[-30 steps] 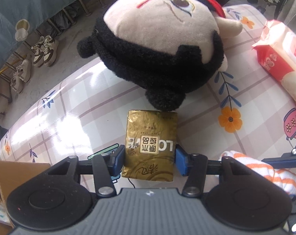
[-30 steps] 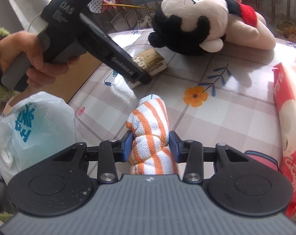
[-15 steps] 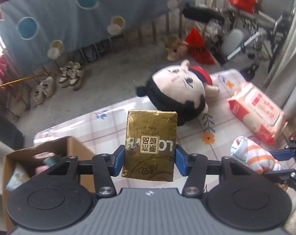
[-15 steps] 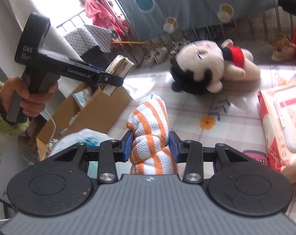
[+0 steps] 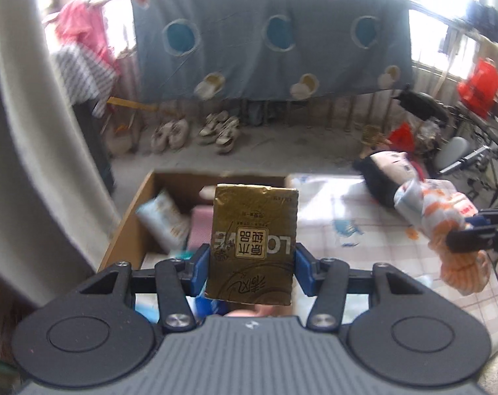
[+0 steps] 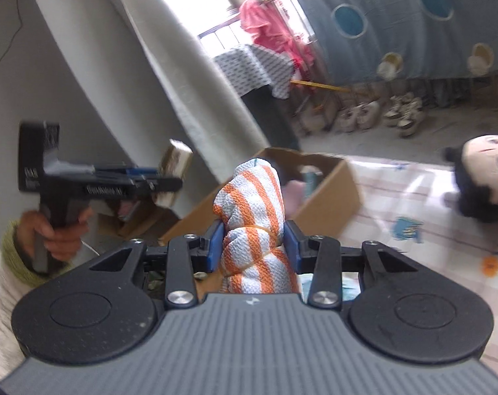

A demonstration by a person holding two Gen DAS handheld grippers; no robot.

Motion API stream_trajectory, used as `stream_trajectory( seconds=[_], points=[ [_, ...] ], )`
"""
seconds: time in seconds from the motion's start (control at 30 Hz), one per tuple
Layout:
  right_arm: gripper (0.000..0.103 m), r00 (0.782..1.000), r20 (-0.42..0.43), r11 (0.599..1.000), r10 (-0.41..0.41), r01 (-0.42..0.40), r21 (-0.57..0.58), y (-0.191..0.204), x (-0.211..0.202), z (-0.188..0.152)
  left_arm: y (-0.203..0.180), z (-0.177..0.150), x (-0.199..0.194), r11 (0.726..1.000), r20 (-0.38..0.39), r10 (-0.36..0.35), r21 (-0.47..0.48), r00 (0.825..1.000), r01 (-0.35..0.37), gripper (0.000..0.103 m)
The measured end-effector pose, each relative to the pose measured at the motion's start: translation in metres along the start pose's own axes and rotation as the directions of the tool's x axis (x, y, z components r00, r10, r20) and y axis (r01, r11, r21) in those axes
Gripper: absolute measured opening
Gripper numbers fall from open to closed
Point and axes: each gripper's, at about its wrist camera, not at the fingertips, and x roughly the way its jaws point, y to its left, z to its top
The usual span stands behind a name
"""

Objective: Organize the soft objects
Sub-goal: 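Carry the sock with the right tool while the left tool carries the gold box to the box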

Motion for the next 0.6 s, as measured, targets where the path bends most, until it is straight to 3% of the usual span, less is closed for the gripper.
stream_trajectory(
  seconds=[0.1, 0.2, 0.4, 0.6],
  points=[
    [0.038, 0.996, -0.052, 0.997, 0.072, -0.070, 0.043, 0.018, 0.040, 0.011, 0.041, -0.022, 0.029, 0.994, -0.098, 0.001, -0.106, 0.995, -0.012, 0.053],
    [0.038, 0.987, -0.107, 0.990, 0.122, -0.113, 0.087, 0.034, 0.086, 0.017, 0.071, -0.038, 0.068, 0.987, -0.201, -0.020, -0.160, 0.979, -0.013, 0.053],
    [0.038, 0.960, -0.216, 0.975, 0.177, -0.141, 0.172, 0.055, 0.175, 0.019, 0.102, -0.060, 0.128, 0.989, -0.320, 0.015, -0.132, 0.947, -0.060, 0.053],
    [0.038, 0.946, -0.265, 0.971, 0.188, -0.139, 0.194, 0.050, 0.230, 0.023, 0.116, -0.074, 0.161, 0.990, -0.406, 0.043, -0.104, 0.913, -0.093, 0.054]
  ],
)
